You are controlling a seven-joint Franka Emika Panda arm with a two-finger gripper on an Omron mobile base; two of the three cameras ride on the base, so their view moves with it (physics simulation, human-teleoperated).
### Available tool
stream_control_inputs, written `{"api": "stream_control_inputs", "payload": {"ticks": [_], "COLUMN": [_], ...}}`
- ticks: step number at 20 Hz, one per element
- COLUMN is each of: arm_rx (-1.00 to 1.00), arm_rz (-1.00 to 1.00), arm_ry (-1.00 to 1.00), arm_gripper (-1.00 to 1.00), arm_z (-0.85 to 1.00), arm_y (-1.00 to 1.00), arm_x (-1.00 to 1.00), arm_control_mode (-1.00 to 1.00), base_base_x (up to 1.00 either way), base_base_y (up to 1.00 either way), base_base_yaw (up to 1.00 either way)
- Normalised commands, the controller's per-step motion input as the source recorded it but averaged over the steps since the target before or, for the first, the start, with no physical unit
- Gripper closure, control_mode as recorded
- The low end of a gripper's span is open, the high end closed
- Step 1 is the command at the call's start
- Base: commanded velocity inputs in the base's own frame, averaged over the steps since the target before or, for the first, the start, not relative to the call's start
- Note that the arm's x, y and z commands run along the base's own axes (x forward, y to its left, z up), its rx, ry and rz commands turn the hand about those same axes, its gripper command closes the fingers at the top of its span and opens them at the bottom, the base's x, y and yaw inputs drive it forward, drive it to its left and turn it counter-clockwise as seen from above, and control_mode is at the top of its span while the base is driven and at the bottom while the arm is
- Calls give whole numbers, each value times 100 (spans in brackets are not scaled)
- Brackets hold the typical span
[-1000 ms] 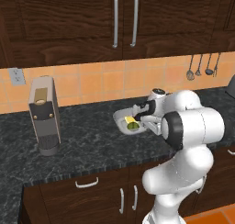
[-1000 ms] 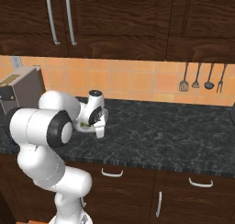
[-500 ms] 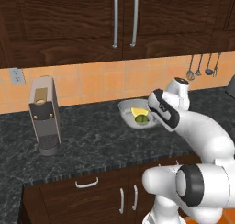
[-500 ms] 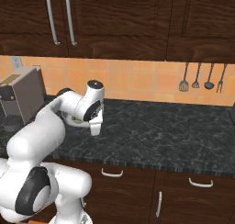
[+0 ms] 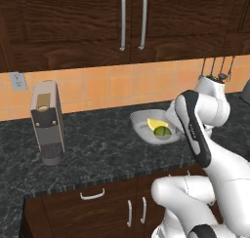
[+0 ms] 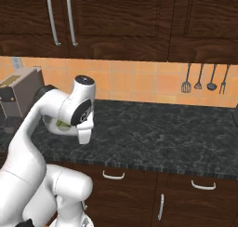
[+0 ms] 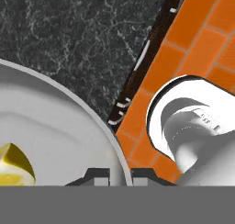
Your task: Take the meat container that has the fish and place it on the second highest rack of the freezer. Then take the vegetable container that has the lemon wedge and lime and place it on the highest rack of the freezer.
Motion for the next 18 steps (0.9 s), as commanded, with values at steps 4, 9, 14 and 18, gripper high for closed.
{"api": "stream_control_inputs", "payload": {"ticks": [4,9,14,18], "arm_rx": [1,0,0,0], "arm_rz": [11,9,10,6], "arm_ry": [13,-2,-3,0], "arm_gripper": [100,100,100,100], "arm_z": [68,65,51,52], "arm_y": [1,2,3,42], "arm_x": [-86,-79,-66,-43], "arm_control_mode": [-100,-100,-100,-100], "base_base_x": [0,0,0,0], "base_base_y": [0,0,0,0], "base_base_yaw": [0,0,0,0]}}
